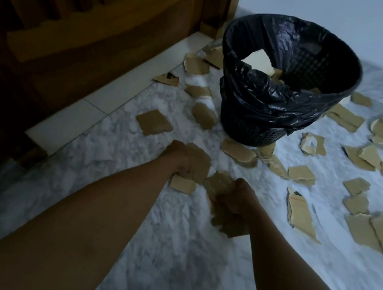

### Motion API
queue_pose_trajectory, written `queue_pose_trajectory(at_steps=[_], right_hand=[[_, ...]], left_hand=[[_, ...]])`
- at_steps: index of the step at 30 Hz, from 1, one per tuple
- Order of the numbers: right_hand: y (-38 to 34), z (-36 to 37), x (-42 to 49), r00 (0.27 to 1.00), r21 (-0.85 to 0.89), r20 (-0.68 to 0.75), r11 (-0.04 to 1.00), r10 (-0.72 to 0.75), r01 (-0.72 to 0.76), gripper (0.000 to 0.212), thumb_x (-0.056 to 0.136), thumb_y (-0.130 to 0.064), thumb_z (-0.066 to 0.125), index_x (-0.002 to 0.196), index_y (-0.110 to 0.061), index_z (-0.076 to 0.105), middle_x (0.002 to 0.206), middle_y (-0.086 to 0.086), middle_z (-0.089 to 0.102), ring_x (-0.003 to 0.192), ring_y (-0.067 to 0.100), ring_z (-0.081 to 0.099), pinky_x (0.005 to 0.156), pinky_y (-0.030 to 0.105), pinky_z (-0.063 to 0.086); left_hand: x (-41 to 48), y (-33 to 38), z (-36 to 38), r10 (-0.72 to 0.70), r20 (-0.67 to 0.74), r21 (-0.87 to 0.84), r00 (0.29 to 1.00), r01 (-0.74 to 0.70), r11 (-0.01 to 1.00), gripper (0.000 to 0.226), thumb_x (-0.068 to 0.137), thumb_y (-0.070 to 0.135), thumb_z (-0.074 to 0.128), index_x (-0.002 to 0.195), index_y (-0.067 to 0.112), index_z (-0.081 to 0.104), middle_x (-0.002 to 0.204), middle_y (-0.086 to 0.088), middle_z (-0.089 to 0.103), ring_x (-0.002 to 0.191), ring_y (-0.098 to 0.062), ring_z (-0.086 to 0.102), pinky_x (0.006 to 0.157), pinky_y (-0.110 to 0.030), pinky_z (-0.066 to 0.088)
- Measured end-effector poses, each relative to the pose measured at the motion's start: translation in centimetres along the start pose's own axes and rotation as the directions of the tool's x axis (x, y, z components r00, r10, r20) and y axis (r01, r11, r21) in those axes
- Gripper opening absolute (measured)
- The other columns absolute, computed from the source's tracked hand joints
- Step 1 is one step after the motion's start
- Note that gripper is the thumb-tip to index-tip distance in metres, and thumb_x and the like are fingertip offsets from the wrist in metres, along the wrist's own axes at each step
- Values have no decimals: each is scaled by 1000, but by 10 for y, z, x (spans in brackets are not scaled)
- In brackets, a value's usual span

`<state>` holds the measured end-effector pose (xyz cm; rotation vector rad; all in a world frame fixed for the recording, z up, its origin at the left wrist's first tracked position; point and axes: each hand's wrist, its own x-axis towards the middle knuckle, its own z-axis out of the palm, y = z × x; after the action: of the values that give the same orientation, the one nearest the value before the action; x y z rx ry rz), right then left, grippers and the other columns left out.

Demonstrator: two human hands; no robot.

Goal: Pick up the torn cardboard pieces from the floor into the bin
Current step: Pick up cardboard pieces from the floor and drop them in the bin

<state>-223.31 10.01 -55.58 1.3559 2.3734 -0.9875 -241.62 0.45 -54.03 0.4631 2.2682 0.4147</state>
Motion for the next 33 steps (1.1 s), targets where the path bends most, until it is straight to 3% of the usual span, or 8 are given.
queue_pose_trajectory(at_steps=[6,10,14,18,20,23,28,33], right_hand=[[-5,-1,-11,1000,-43,13,999,8,-7,61,81,-35,77,129,-15,46,119,5,56,99,19,53,89,36,51],[-22,-7,-5,985,-352,-97,930,-145,102,63,82,-29,69,139,-23,42,148,15,32,136,37,30,109,58,30],[-33,-24,28,954,-486,-190,867,-232,114,65,78,-27,69,139,-22,47,145,13,32,138,36,25,111,61,24],[-35,-37,56,980,-397,-117,912,-162,104,73,74,-27,73,141,-25,46,157,9,24,148,34,13,115,67,13],[-39,-37,74,990,-366,-76,927,-118,82,83,70,-36,72,147,-26,41,160,7,23,151,34,10,117,68,8],[-33,-32,104,996,-424,-14,902,-88,73,106,44,-59,62,143,-29,44,155,10,33,146,38,21,115,66,19],[-40,-35,99,998,-393,21,917,-55,59,68,64,-47,67,129,-31,52,153,14,33,144,43,22,111,63,25],[-42,-31,78,999,-327,-31,944,-41,28,65,76,-30,71,134,-30,41,136,16,48,128,39,45,110,57,31]], left_hand=[[-9,-15,9,-20,62,62,998,17,998,67,97,24,60,149,-3,28,151,-17,38,137,-32,41,110,-34,39],[1,-28,-8,-90,-102,228,991,111,967,92,86,50,68,154,11,20,160,-15,18,147,-35,19,117,-49,27],[18,-42,-49,9,-363,207,932,71,976,85,81,35,76,151,13,32,158,-16,17,146,-39,16,115,-58,22],[50,-43,-73,6,-193,398,981,73,914,99,86,53,68,157,19,8,163,-6,-14,149,-39,-10,116,-64,9],[71,-44,-77,14,-126,468,992,47,883,103,85,57,66,157,16,5,163,-9,-17,148,-43,-10,115,-67,10],[87,-43,-84,67,-28,563,997,-39,826,109,83,64,63,157,15,2,163,-17,-11,148,-45,-3,117,-62,12],[79,-34,-88,9,-25,576,1000,7,817,114,80,63,67,157,17,-3,162,-16,-14,147,-46,-4,117,-62,8],[75,-36,-85,32,-4,622,999,-22,783,106,88,65,54,156,10,-6,162,-20,-8,149,-40,3,122,-46,8]])
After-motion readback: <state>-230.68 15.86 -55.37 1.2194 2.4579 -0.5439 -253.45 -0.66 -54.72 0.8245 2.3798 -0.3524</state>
